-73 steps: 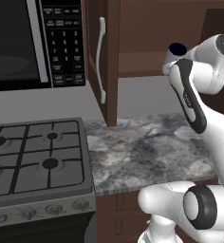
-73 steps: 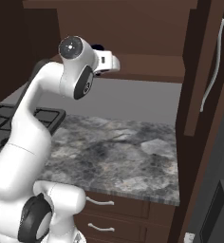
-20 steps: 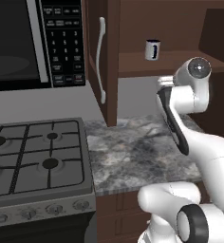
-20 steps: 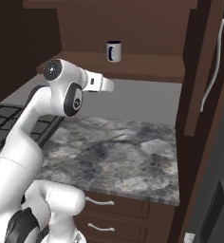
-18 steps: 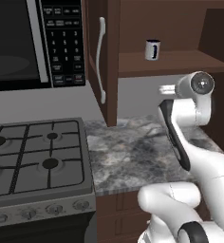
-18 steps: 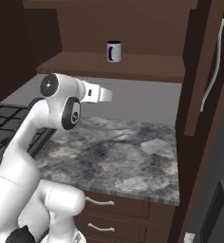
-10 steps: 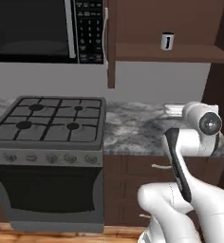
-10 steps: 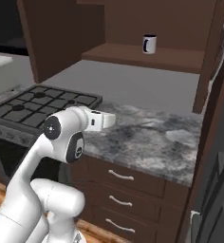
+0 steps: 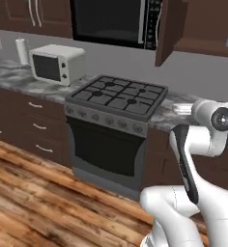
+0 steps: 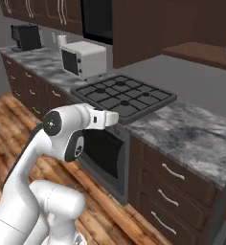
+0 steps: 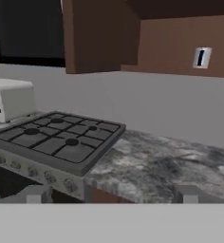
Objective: Move the mug from next to the sink to the open cabinet. Then, move the bowl with the tangerine to the fridge to clear the area for faucet cleaning.
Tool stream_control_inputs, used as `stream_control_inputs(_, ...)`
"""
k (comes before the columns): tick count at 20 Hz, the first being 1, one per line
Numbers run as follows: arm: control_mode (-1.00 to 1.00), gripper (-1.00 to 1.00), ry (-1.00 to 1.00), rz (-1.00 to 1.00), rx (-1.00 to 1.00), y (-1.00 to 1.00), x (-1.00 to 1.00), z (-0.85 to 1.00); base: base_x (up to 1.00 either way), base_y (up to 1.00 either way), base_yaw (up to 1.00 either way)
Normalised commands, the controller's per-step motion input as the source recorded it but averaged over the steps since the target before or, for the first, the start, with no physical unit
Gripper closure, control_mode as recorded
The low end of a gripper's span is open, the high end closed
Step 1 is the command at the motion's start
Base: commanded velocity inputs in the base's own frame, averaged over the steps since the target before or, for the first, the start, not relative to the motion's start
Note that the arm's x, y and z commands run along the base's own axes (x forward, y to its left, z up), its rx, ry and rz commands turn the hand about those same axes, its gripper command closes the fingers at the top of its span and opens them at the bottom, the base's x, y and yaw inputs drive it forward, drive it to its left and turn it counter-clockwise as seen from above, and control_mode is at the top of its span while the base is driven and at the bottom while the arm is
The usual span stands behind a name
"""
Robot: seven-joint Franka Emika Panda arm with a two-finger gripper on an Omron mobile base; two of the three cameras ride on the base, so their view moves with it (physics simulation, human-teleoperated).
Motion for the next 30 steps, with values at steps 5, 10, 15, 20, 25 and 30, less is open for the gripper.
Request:
stream_control_inputs(5, 1.0, -1.0, 0.0, 0.0, 0.0, 0.0, 0.0, 0.0, -0.39, 0.17, 0.69)
stream_control_inputs(10, 1.0, -1.0, 0.0, 0.0, 0.0, 0.0, 0.0, 0.0, -0.11, 0.37, 0.72)
stream_control_inputs(15, 1.0, -1.0, 0.0, 0.0, 0.0, 0.0, 0.0, 0.0, -0.05, 0.4, 0.75)
stream_control_inputs(20, 1.0, -1.0, 0.0, 0.0, 0.0, 0.0, 0.0, 0.0, -0.03, 0.97, 0.63)
stream_control_inputs(25, 1.0, -1.0, 0.0, 0.0, 0.0, 0.0, 0.0, 0.0, 0.0, 0.92, 0.67)
stream_control_inputs(30, 1.0, -1.0, 0.0, 0.0, 0.0, 0.0, 0.0, 0.0, 0.07, 0.85, 0.63)
